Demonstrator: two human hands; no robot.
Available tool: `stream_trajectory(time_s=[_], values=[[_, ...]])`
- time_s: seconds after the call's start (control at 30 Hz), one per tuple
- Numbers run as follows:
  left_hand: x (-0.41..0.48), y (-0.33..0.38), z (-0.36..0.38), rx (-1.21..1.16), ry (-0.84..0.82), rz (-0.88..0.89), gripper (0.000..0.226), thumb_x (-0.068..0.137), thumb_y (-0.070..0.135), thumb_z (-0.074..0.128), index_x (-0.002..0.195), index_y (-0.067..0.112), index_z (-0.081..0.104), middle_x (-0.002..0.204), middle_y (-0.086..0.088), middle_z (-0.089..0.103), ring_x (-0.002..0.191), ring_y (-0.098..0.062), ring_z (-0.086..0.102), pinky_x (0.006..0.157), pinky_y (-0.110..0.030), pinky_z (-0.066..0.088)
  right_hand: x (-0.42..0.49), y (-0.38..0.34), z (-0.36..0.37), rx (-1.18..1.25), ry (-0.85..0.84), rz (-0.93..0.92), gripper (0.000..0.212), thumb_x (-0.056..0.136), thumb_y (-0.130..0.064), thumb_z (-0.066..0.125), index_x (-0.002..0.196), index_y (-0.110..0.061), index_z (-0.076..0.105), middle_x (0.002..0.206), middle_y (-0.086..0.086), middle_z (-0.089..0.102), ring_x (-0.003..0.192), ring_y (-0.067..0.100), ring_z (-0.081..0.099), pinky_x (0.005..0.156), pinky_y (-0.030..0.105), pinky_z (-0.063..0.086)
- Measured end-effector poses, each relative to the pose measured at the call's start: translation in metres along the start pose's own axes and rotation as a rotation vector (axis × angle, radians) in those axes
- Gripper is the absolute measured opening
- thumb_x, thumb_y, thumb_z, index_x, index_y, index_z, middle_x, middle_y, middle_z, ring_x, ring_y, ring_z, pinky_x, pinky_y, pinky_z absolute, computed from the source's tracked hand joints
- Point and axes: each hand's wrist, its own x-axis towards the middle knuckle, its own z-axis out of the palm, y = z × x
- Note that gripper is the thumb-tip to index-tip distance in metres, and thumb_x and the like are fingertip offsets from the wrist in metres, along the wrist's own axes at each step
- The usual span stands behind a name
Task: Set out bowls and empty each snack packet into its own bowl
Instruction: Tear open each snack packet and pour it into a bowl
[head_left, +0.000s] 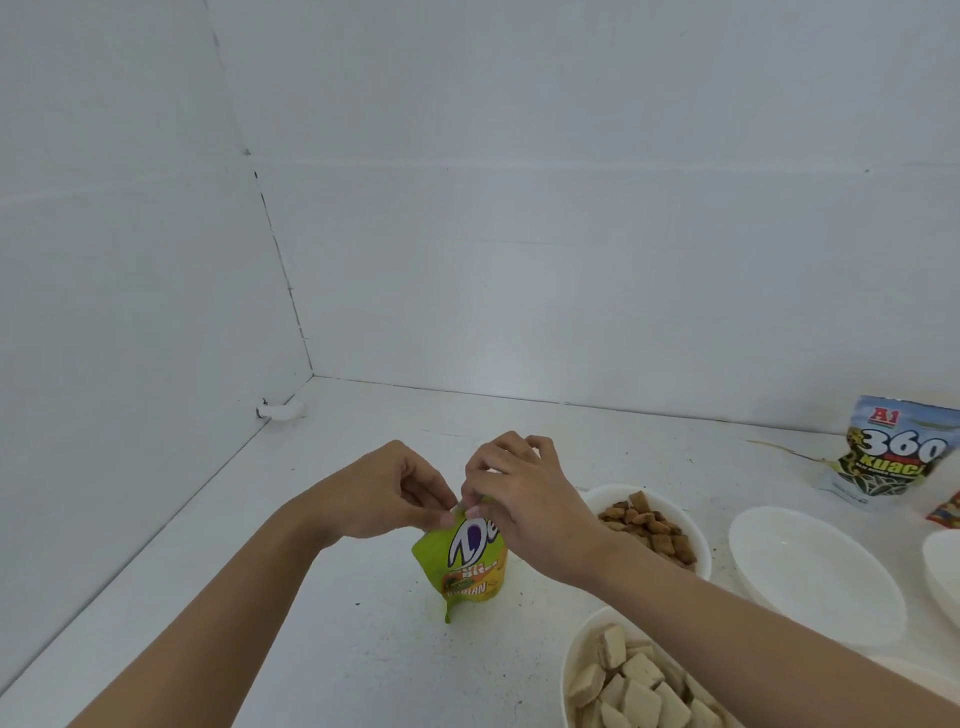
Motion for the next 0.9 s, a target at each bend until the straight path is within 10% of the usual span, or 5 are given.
stream_trajectory(time_s=[0.33, 0.9], values=[[0.003, -0.023, 0.007, -0.322, 0.027, -0.095, 0.016, 0.091, 0.012, 0.071, 0.099, 0.000, 0.077, 0.103, -0.021, 0.075, 0.096, -0.030, 0.071, 0.093, -0.039, 0.055, 0.000, 0.003, -0.002, 0.056, -0.059, -0.014, 0.012, 0.095, -0.016, 0.054, 0.095, -0.024, 0.063, 0.103, -0.014, 0.058, 0.097, 0.012, 0.044, 0.086, 0.038, 0.036], [0.009, -0.007, 0.024, 0.112, 0.331, -0.004, 0.016, 0.093, 0.027, 0.067, 0.084, 0.018, 0.076, 0.080, -0.001, 0.076, 0.080, -0.021, 0.074, 0.074, -0.038, 0.062, 0.005, -0.009, 0.008, -0.037, 0.007, 0.148, 0.008, 0.094, -0.032, 0.058, 0.095, -0.024, 0.059, 0.100, -0.011, 0.054, 0.099, 0.015, 0.044, 0.089, 0.040, 0.036]])
